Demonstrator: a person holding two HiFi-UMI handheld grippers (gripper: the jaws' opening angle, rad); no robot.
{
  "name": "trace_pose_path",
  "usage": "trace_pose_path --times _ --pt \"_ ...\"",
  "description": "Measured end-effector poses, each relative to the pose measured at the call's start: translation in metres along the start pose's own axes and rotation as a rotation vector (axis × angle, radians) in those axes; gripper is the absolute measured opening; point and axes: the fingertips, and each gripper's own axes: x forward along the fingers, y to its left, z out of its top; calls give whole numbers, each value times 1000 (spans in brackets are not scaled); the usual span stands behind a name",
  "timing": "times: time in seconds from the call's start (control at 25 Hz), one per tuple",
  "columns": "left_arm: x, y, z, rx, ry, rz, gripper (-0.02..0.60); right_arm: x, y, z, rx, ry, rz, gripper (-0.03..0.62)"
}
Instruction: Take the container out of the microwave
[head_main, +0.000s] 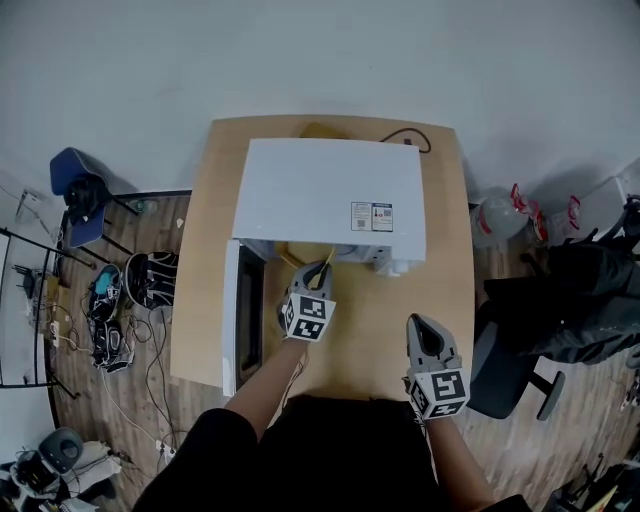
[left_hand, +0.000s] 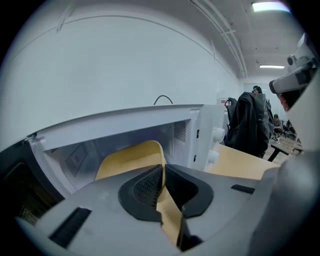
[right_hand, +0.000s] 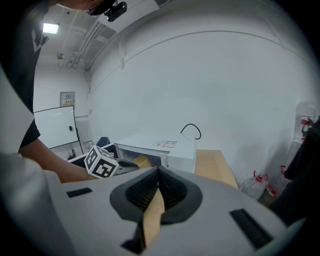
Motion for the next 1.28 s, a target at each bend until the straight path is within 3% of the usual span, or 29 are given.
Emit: trace_pose_path --times 0.68,1.0,1.28 --pt "-66 -58 2 -61 -96 -117 25 -28 37 -9 2 -10 -33 60" --pt "-103 -81 9 -102 -140 -116 25 -44 38 -12 -5 -26 -27 60" --pt "-153 -108 38 -97 -188 -78 25 -67 47 -6 -26 -68 33 60"
